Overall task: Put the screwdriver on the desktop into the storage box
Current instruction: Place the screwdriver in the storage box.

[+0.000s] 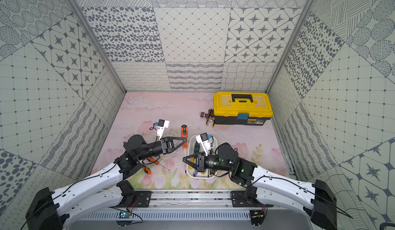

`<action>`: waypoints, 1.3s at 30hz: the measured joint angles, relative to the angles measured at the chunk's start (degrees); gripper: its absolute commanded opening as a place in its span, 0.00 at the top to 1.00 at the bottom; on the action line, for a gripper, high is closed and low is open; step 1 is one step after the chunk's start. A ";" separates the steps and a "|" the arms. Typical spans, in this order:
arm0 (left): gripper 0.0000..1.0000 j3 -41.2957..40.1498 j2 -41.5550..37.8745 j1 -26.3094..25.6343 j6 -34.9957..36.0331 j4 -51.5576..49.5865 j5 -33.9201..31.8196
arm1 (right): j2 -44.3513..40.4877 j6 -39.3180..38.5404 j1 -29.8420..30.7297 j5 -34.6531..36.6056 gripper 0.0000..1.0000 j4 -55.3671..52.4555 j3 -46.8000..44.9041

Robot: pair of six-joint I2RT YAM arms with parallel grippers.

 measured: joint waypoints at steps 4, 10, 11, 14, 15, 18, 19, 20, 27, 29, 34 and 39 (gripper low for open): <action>0.31 3.69 0.85 -1.05 3.19 -7.72 -2.38 | 0.22 -1.73 -0.02 5.14 1.00 -8.70 2.03; 0.35 10.36 7.63 -2.67 8.04 -20.85 -7.28 | 4.09 -3.21 1.70 16.83 1.00 -23.17 7.41; 0.34 10.97 8.59 -2.91 8.61 -22.45 -7.93 | 4.92 -3.26 2.03 18.56 1.00 -25.03 8.07; 0.34 11.93 10.36 -3.41 9.90 -26.21 -9.35 | 6.62 -3.45 3.06 22.23 1.00 -28.46 8.74; 0.34 12.13 10.73 -3.52 10.23 -27.19 -9.64 | 6.99 -3.50 3.56 23.21 1.00 -29.27 8.76; 0.32 12.57 11.80 -3.67 11.17 -29.49 -10.34 | 8.13 -4.13 4.90 24.83 1.00 -31.32 9.27; 0.31 12.63 12.17 -3.69 11.34 -30.05 -10.40 | 8.81 -4.39 5.35 25.24 1.00 -31.93 9.86; 0.30 12.66 12.52 -3.72 11.50 -30.56 -10.64 | 9.49 -4.72 5.81 25.55 1.00 -32.24 10.56; 0.33 11.93 12.96 -3.78 12.15 -31.95 -11.08 | 13.70 -7.54 10.23 27.50 1.00 -33.03 15.30; 0.40 11.93 12.90 -3.78 12.46 -32.50 -11.41 | 14.82 -8.11 11.23 28.28 1.00 -33.44 16.55; 0.47 11.93 12.87 -3.82 12.57 -33.38 -12.55 | 15.47 -9.09 12.48 29.99 1.00 -33.97 17.35; 0.49 11.87 12.74 -3.98 12.59 -33.48 -13.35 | 15.45 -9.44 12.52 30.69 1.00 -34.64 17.35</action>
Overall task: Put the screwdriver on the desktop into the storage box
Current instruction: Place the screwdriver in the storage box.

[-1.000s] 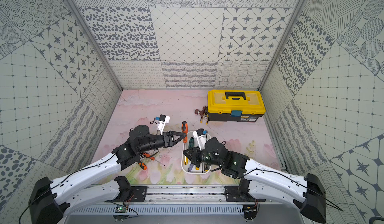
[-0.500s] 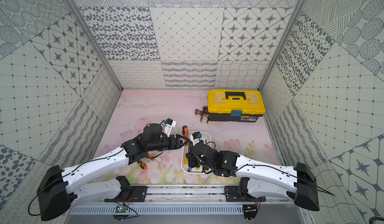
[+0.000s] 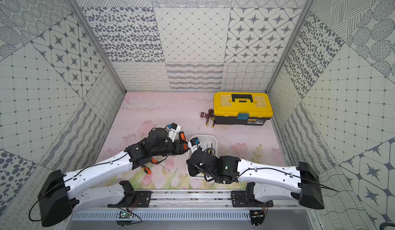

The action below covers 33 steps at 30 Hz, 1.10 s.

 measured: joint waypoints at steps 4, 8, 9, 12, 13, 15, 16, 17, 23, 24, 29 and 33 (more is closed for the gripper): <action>0.49 0.00 -0.66 -0.11 0.04 -0.50 -1.18 | -0.09 -0.44 0.00 0.09 1.00 0.00 0.00; 0.48 -0.02 -1.33 -0.11 0.04 -0.83 -2.25 | -0.13 -0.92 0.02 -0.02 1.00 0.02 0.00; 0.48 -0.02 -1.40 -0.11 0.07 -0.83 -2.43 | -0.13 -0.98 0.15 -0.07 1.00 0.02 0.00; 0.48 -0.02 -1.60 -0.11 0.07 -0.90 -3.10 | -0.13 -1.18 0.26 -0.13 1.00 0.02 0.00; 0.49 -0.02 -1.64 -0.11 0.07 -0.96 -3.39 | -0.13 -1.27 0.26 -0.15 1.00 0.02 0.00; 0.58 -0.02 -1.73 -0.11 0.00 -1.22 -3.78 | -0.13 -1.29 0.31 -0.20 1.00 0.02 0.00; 0.62 -0.02 -1.81 -0.09 0.17 -1.33 -3.96 | -0.13 -1.29 0.35 -0.22 1.00 0.00 0.00; 0.67 -0.02 -1.99 0.02 -0.20 -1.64 -4.00 | -0.11 -1.29 0.39 -0.17 1.00 0.02 0.00; 0.98 -0.28 -2.89 0.59 -2.56 0.07 -2.47 | 0.31 -1.33 0.46 0.28 1.00 1.38 -0.04; 1.00 -0.37 -2.89 0.68 -2.75 0.07 -2.27 | 0.31 -1.31 0.48 0.31 1.00 1.38 -0.07; 1.00 -0.98 -2.71 1.36 -3.04 0.44 -1.97 | -0.50 -0.35 0.39 0.85 0.48 1.33 -0.35; 1.00 -3.04 -2.47 2.08 -3.15 0.42 -1.79 | -6.64 0.76 -1.33 -0.57 0.35 3.26 -3.67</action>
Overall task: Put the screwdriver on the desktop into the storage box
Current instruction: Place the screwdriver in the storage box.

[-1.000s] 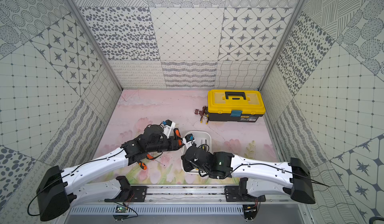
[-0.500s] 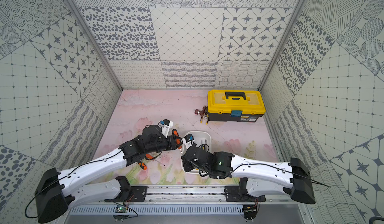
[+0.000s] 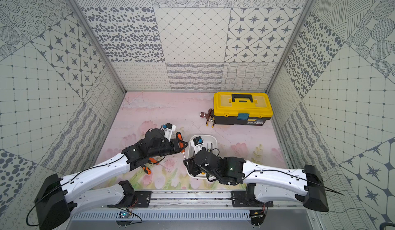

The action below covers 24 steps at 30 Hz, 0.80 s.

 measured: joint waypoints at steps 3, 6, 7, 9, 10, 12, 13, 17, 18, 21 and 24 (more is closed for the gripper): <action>1.00 -1.68 -0.17 0.35 -0.35 1.42 1.33 | -5.22 1.62 -4.96 -5.57 0.35 5.14 -5.05; 1.00 -3.23 -0.76 0.55 -1.36 4.22 2.99 | -8.79 4.68 -10.36 -12.81 0.37 12.72 -11.69; 1.00 -3.76 -1.09 0.70 -1.62 5.35 3.74 | -9.53 5.77 -11.82 -15.45 0.37 15.32 -14.12; 1.00 -4.57 -1.95 0.96 -2.43 7.34 4.85 | -9.88 7.30 -13.46 -19.69 0.39 18.29 -17.14; 1.00 -5.07 -2.58 1.16 -2.86 8.74 5.53 | -9.84 7.96 -14.01 -21.55 0.40 19.02 -17.86; 1.00 -5.97 -3.54 1.57 -3.61 11.13 6.40 | -9.81 8.98 -14.58 -24.26 0.42 20.46 -18.27; 1.00 -6.51 -4.02 1.84 -4.31 12.44 6.91 | -9.81 9.44 -14.69 -25.35 0.44 21.79 -18.27; 1.00 -8.26 -5.57 2.93 -6.03 16.39 8.37 | -9.25 10.62 -14.82 -28.50 0.50 26.84 -18.27; 1.00 -8.63 -5.90 3.10 -6.49 17.29 8.57 | -8.79 10.80 -14.82 -29.18 0.52 27.74 -18.27; 1.00 -9.73 -6.49 3.52 -7.98 20.39 9.14 | -7.08 11.30 -14.82 -30.51 0.56 29.42 -18.25; 1.00 -10.36 -6.71 3.74 -9.18 22.62 10.05 | -5.75 11.72 -14.84 -31.10 0.59 30.27 -18.25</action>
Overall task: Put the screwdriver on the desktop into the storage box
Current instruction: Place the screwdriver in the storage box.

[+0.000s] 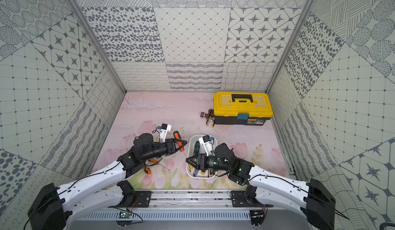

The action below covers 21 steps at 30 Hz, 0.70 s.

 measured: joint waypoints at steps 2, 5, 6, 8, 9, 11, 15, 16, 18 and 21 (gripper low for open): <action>1.00 -0.28 -0.04 0.07 -0.68 1.27 0.37 | 0.42 0.09 -0.02 -0.39 0.61 0.48 0.00; 1.00 -0.81 -0.04 0.24 -1.44 2.93 0.79 | 0.61 0.26 -0.02 -0.94 0.64 1.29 0.00; 1.00 -0.96 -0.07 0.26 -1.60 3.32 0.90 | 0.63 0.24 -0.02 -1.11 0.65 1.68 0.00; 1.00 -1.14 -0.11 0.31 -2.01 3.80 1.05 | 0.74 0.20 -0.02 -1.46 0.69 1.97 0.02; 1.00 -1.25 -0.11 0.31 -2.12 4.09 1.11 | 0.83 0.22 -0.02 -1.75 0.70 2.12 0.04; 1.00 -1.49 -0.11 0.33 -2.49 4.74 1.25 | 1.01 0.35 -0.02 -2.19 0.73 2.58 0.09; 1.00 -1.97 -0.28 0.33 -2.78 5.55 1.29 | 1.57 0.57 -0.02 -2.69 0.80 3.87 0.13; 1.00 -2.12 -0.39 0.33 -2.78 5.75 1.27 | 1.84 0.55 -0.02 -2.89 0.84 4.26 0.13; 1.00 -2.38 -0.50 0.33 -2.78 5.75 1.25 | 2.29 0.63 -0.02 -3.26 0.92 4.94 0.15; 1.00 -2.58 -0.52 0.33 -3.76 5.75 1.38 | 2.47 -0.02 0.13 -4.11 1.00 5.68 0.17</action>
